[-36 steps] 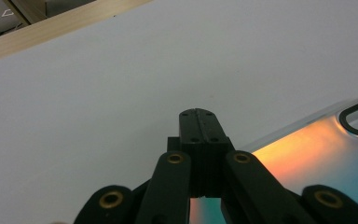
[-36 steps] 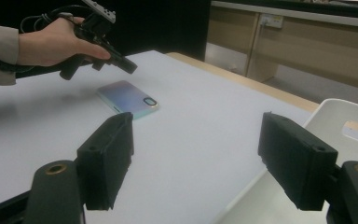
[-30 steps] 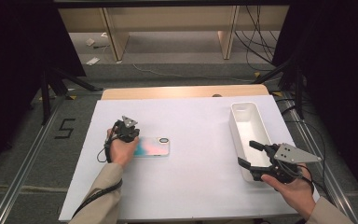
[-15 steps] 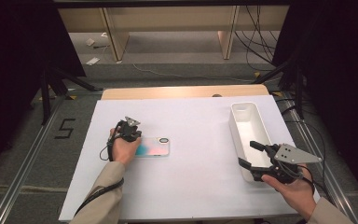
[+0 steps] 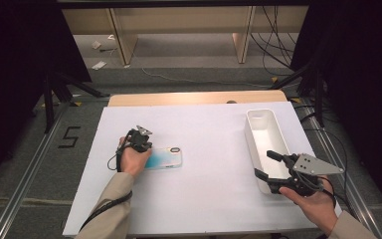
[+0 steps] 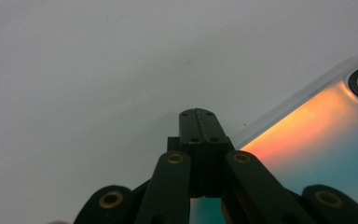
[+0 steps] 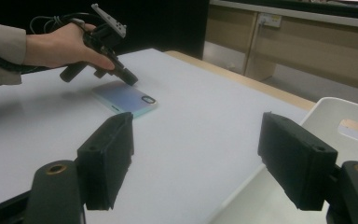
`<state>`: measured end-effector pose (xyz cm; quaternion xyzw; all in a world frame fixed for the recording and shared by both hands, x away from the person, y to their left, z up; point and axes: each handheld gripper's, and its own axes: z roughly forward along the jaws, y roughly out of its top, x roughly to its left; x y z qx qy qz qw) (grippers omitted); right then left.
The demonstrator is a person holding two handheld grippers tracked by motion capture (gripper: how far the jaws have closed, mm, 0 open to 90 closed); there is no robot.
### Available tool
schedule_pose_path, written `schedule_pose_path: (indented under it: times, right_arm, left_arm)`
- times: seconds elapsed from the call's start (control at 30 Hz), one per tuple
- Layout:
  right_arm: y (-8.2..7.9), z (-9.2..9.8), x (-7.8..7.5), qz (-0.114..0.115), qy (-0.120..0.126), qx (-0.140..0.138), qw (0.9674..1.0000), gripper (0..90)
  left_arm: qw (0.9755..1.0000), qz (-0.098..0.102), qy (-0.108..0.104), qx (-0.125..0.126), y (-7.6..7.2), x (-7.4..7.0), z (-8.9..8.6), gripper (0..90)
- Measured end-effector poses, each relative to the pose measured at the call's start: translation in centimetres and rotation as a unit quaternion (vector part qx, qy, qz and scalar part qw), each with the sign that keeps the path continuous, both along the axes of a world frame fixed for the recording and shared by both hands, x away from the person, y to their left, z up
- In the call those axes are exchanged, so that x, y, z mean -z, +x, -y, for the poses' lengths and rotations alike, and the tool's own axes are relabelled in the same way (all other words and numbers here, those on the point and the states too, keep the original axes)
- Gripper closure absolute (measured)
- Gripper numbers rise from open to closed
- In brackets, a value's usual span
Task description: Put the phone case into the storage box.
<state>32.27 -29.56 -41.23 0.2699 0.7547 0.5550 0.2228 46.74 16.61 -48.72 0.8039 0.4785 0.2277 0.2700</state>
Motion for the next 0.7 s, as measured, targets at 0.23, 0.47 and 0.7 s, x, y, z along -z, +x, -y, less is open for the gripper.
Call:
schedule_pose_path:
  times: [0.23,0.47,0.7]
  right_arm:
    - [0.0,0.0,0.0,0.002,0.0,0.0,1.0,27.6]
    - [0.0,-0.1,-0.1,0.003,-0.001,0.0,1.0,27.6]
    - [0.1,-0.2,-0.1,0.003,-0.001,-0.002,1.0,27.6]
  left_arm:
    - [0.9999,-0.013,0.006,0.006,-0.7,-0.2,0.2,89.7]
    - [0.9993,-0.029,0.01,0.02,-1.7,-0.5,0.1,89.7]
    - [0.9984,-0.046,0.012,0.031,-2.7,-0.7,0.0,89.7]
